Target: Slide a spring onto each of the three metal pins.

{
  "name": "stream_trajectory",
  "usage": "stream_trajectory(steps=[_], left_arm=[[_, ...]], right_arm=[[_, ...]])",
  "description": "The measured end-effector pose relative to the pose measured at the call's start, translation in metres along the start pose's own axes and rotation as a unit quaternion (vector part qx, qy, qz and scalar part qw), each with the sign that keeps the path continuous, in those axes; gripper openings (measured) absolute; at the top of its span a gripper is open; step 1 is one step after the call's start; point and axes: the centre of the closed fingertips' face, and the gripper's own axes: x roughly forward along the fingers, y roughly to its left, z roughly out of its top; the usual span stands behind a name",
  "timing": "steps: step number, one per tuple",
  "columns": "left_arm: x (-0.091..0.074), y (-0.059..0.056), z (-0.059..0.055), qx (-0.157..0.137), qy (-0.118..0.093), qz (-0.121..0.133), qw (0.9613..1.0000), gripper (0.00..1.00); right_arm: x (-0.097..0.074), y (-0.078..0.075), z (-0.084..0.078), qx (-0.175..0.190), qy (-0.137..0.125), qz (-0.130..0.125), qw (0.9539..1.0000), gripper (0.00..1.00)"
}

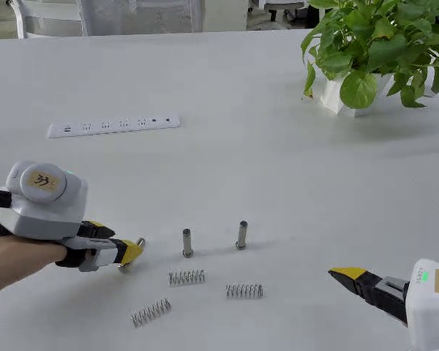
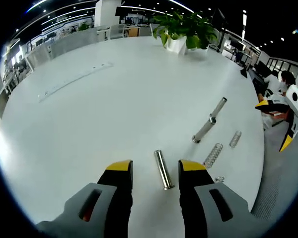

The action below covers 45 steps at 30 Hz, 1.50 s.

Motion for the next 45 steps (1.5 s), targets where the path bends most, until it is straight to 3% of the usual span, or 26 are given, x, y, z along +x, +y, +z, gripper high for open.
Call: stream_trajectory(steps=[10,20,26,29,31,45], left_arm=[[0.012,-0.002,-0.005,-0.004,0.033,0.002,0.9994,0.20],[0.018,-0.003,-0.006,0.027,0.067,0.013,0.9973,0.14],[0.020,-0.002,-0.007,0.052,0.093,0.033,0.9937,0.12],[0.021,0.000,-0.009,0.083,0.118,0.042,0.9886,0.11],[0.022,0.000,-0.007,0.093,0.122,0.045,0.9872,0.11],[0.021,0.004,-0.008,0.063,0.126,0.064,0.9879,0.05]], right_arm=[[0.001,0.001,0.000,0.001,-0.001,0.001,1.0000,0.87],[0.001,0.000,0.000,0.000,0.000,0.002,1.0000,0.86],[0.001,0.000,0.000,-0.002,0.000,0.002,1.0000,0.85],[0.001,0.001,-0.001,-0.005,0.002,0.003,1.0000,0.84],[0.001,0.001,0.000,-0.006,0.001,0.004,1.0000,0.84],[0.002,0.002,0.001,-0.010,-0.001,0.004,0.9999,0.82]])
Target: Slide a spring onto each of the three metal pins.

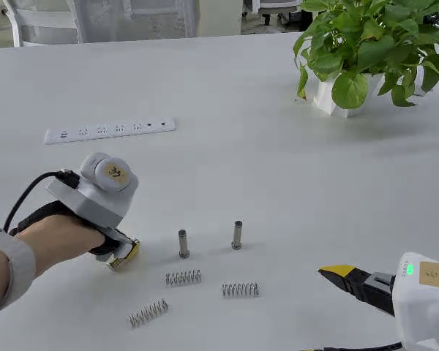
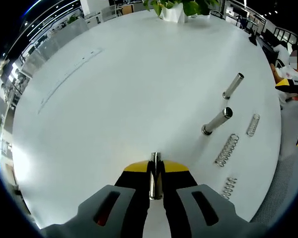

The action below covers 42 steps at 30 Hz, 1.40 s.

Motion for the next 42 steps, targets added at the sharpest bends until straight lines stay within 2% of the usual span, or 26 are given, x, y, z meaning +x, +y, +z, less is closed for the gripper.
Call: stream_trajectory(steps=[8,13,35,42], left_arm=[[-0.002,0.001,0.000,-0.019,-0.018,-0.001,0.9996,0.04],[-0.003,-0.002,-0.001,-0.036,-0.027,-0.010,0.9989,0.04],[-0.031,-0.006,0.011,-0.038,-0.092,-0.019,0.9949,0.04],[-0.038,-0.009,0.008,-0.036,-0.104,-0.017,0.9937,0.04]], right_arm=[[0.001,0.002,-0.001,-0.004,0.004,0.002,1.0000,0.81],[0.001,0.002,-0.002,-0.005,0.005,0.002,1.0000,0.81],[0.002,0.005,-0.004,-0.012,0.011,0.007,0.9998,0.81],[0.001,0.002,-0.002,-0.018,0.004,-0.003,0.9998,0.89]])
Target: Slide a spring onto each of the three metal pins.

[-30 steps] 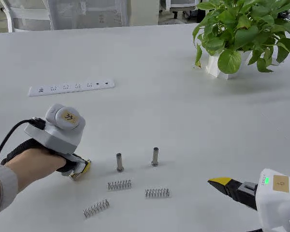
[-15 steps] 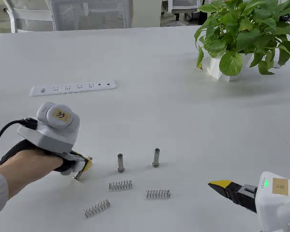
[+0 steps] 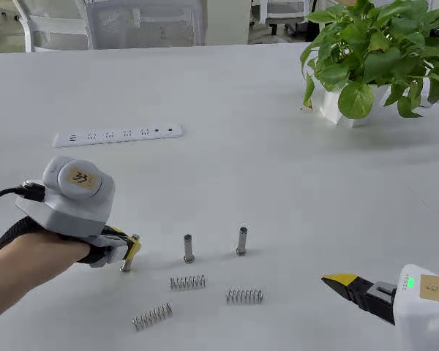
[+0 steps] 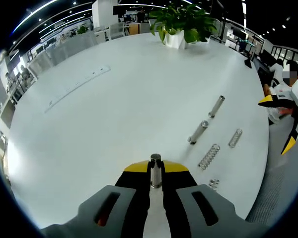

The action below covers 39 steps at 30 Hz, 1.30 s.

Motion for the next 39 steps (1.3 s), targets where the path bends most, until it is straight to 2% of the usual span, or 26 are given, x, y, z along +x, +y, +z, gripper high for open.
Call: stream_trajectory(steps=[5,13,21,32,39], left_arm=[[-0.0035,-0.0031,-0.0013,-0.002,-0.008,-0.001,1.0000,0.04],[-0.0052,-0.0077,-0.0053,0.006,-0.007,-0.003,1.0000,0.04],[-0.0057,-0.0092,-0.0063,0.011,-0.009,-0.003,0.9999,0.04],[-0.0064,-0.0089,-0.0063,0.044,-0.024,0.001,0.9988,0.05],[-0.0066,-0.0099,-0.0043,0.046,-0.027,0.002,0.9986,0.05]], right_arm=[[-0.0007,-0.0022,0.0004,0.000,-0.002,-0.007,1.0000,0.93],[-0.0007,-0.0068,-0.0009,-0.005,0.002,-0.019,0.9998,0.99],[-0.0012,-0.0077,-0.0019,-0.006,0.005,-0.022,0.9997,0.99],[-0.0009,-0.0062,-0.0025,-0.006,0.007,-0.016,0.9998,0.98],[-0.0013,-0.0052,-0.0030,-0.005,0.009,-0.014,0.9999,0.97]])
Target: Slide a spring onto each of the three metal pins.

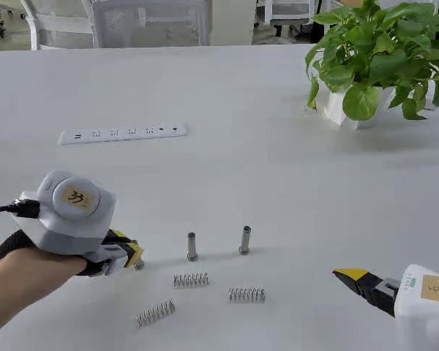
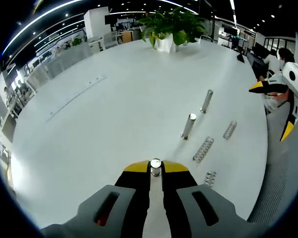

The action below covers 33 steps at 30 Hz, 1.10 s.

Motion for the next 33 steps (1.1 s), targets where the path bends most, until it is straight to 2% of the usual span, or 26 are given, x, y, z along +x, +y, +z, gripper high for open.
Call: stream_trajectory(steps=[7,13,23,27,28,33], left_arm=[[-0.001,-0.002,0.001,0.001,-0.003,-0.003,1.0000,0.05],[0.000,-0.003,0.000,0.001,-0.004,-0.004,1.0000,0.11],[-0.003,-0.007,0.003,-0.008,-0.029,-0.012,0.9995,0.36],[-0.006,-0.006,0.001,-0.016,-0.035,-0.012,0.9992,0.51],[-0.008,-0.007,0.002,-0.015,-0.047,-0.013,0.9987,0.54],[-0.015,-0.009,-0.001,-0.020,-0.059,-0.021,0.9978,0.70]], right_arm=[[0.000,0.000,0.000,-0.001,0.000,0.000,1.0000,0.97],[0.000,0.001,-0.001,-0.002,0.002,0.001,1.0000,0.97],[0.001,0.001,-0.001,-0.002,0.003,0.000,1.0000,0.99],[0.001,0.001,-0.001,-0.002,0.003,0.000,1.0000,0.99],[0.001,0.001,-0.001,-0.002,0.004,0.001,1.0000,0.99],[0.002,0.002,-0.002,-0.003,0.007,0.005,1.0000,0.99]])
